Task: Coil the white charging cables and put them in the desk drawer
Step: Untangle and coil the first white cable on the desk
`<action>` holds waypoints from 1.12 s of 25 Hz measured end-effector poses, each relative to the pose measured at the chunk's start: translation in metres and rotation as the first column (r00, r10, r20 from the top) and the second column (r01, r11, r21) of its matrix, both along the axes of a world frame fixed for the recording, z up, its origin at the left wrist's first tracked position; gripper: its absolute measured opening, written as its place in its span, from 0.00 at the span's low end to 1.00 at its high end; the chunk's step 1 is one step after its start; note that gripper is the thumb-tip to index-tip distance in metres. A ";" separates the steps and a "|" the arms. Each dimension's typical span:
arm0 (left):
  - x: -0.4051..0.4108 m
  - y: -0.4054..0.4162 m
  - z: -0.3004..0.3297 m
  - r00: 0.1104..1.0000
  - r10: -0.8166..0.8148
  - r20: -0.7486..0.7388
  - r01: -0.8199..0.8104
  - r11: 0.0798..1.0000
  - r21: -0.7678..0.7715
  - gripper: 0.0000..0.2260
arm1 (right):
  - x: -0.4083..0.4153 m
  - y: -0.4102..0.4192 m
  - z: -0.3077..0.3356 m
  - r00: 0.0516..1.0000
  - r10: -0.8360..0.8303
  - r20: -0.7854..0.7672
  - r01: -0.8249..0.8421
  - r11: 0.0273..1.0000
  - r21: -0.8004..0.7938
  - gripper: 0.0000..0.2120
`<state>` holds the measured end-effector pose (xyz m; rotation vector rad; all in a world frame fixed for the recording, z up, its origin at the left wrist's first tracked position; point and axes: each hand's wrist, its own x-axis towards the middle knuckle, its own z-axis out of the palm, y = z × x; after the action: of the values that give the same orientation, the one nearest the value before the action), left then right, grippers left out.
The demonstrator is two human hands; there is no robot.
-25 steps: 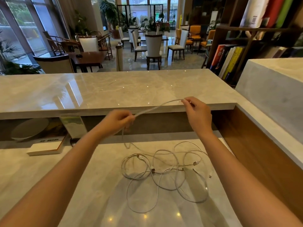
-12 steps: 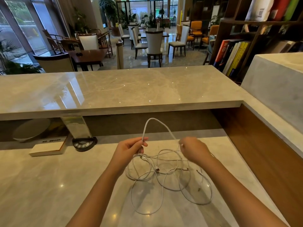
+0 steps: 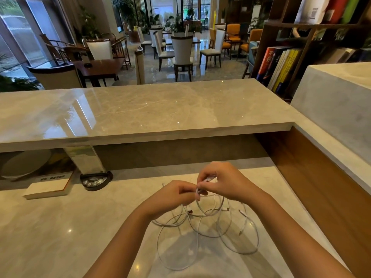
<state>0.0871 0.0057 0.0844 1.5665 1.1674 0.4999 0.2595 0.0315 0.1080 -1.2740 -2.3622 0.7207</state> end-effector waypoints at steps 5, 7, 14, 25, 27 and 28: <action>-0.007 0.003 -0.004 0.995 0.064 0.082 -0.063 0.998 -0.007 0.09 | -0.001 0.005 -0.018 1.000 -0.011 -0.024 0.019 0.941 0.339 0.07; -0.011 0.003 -0.005 0.980 0.105 0.168 -0.098 0.994 -0.047 0.09 | 0.003 0.000 -0.027 1.000 -0.016 -0.010 0.018 0.920 0.391 0.13; -0.015 0.004 -0.004 0.978 0.145 0.150 -0.150 0.988 0.026 0.11 | 0.008 -0.001 -0.021 0.949 -0.172 -0.264 0.103 0.962 -0.254 0.06; -0.002 0.000 -0.006 0.885 0.419 0.202 -0.439 0.896 0.065 0.10 | 0.002 -0.017 -0.028 0.874 -0.306 -0.378 0.295 0.951 -0.088 0.07; -0.004 -0.002 -0.001 0.906 0.349 0.239 -0.357 0.934 -0.010 0.09 | 0.003 -0.014 -0.031 0.865 -0.273 -0.421 0.305 0.952 0.008 0.05; -0.005 -0.004 0.001 0.916 0.313 0.250 -0.317 0.948 -0.022 0.10 | 0.005 -0.012 -0.032 0.867 -0.260 -0.425 0.318 0.946 0.071 0.05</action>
<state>0.0824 0.0021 0.0857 1.2886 1.2242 0.8982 0.2643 0.0193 0.0763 -1.2388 -1.8016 0.6409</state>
